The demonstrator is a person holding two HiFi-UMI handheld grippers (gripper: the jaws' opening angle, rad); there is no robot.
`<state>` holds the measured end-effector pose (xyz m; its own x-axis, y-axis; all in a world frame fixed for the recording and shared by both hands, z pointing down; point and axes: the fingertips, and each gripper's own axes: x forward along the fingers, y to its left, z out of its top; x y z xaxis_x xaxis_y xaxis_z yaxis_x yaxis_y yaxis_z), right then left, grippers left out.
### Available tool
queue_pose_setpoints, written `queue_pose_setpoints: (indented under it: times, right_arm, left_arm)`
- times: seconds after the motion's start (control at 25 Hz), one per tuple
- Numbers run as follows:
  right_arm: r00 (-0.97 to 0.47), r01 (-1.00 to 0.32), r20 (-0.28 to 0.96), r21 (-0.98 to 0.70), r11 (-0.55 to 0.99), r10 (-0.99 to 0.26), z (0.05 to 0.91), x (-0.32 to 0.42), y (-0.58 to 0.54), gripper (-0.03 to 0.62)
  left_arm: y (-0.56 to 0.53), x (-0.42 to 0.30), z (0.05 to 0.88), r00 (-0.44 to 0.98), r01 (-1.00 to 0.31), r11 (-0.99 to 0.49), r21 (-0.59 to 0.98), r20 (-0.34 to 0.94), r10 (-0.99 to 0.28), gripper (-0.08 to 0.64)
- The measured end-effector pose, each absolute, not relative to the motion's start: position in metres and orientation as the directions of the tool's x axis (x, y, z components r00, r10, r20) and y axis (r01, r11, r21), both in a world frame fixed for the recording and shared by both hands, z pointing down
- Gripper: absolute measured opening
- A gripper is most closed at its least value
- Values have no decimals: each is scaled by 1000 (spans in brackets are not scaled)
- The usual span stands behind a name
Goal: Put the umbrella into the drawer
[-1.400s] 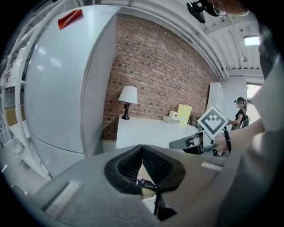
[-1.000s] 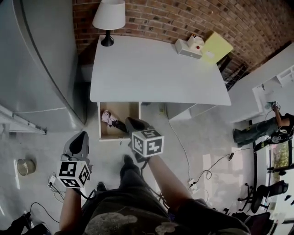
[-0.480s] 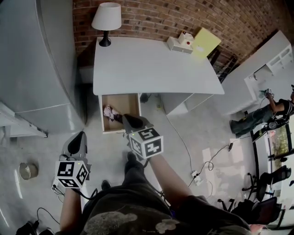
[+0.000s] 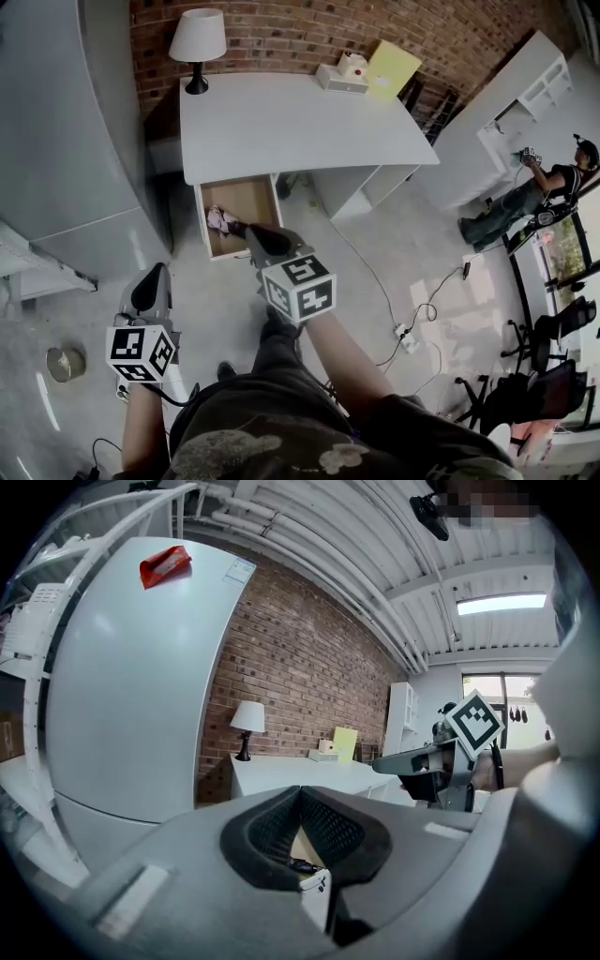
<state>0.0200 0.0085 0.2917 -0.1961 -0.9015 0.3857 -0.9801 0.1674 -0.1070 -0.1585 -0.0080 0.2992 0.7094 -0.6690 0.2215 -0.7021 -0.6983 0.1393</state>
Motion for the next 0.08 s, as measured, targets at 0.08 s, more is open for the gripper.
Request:
queue_pose_setpoints:
  times: [0.08]
  right_arm:
    - [-189, -981, 382, -113, 157, -905, 290, 16, 19, 5]
  left_arm:
    - [-1, -162, 299, 717, -694, -707, 140, 220, -661, 11]
